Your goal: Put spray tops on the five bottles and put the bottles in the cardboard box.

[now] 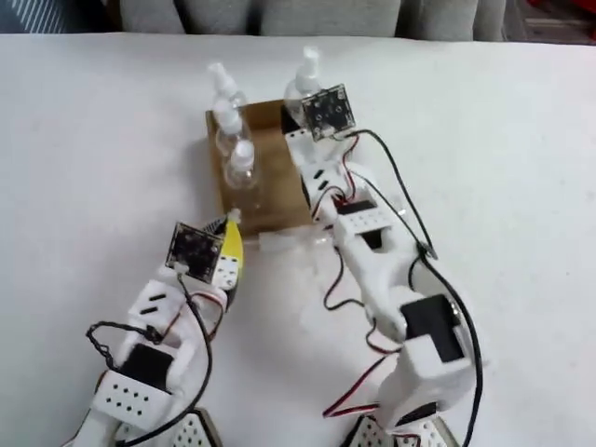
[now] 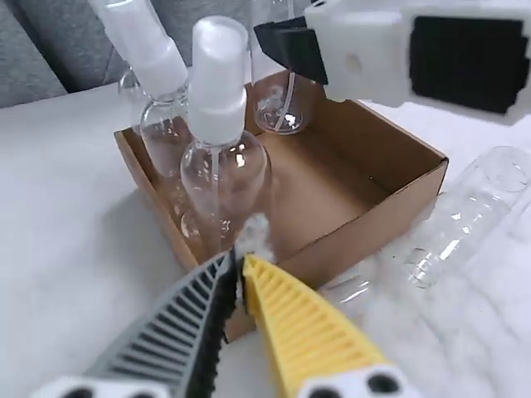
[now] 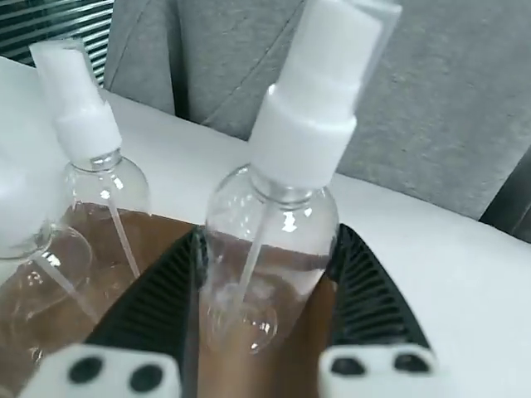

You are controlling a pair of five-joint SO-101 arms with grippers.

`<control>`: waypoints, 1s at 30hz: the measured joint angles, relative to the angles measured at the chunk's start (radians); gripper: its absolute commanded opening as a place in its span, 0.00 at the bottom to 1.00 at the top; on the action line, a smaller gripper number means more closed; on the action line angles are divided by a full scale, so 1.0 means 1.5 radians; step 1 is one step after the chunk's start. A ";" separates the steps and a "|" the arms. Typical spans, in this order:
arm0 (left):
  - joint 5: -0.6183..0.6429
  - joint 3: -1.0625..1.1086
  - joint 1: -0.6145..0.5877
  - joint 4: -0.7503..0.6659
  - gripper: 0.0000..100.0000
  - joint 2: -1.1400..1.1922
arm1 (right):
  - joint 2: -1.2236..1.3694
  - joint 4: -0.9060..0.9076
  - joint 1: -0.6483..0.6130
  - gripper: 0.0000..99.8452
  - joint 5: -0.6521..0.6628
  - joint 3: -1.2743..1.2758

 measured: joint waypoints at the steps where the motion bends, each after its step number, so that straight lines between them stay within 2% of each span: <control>1: 0.000 0.000 0.000 0.000 0.02 0.000 | 0.009 0.000 0.000 0.02 0.000 -0.005; 30: 0.000 0.000 0.000 0.000 0.02 0.000 | 0.160 0.000 0.006 0.02 0.007 -0.102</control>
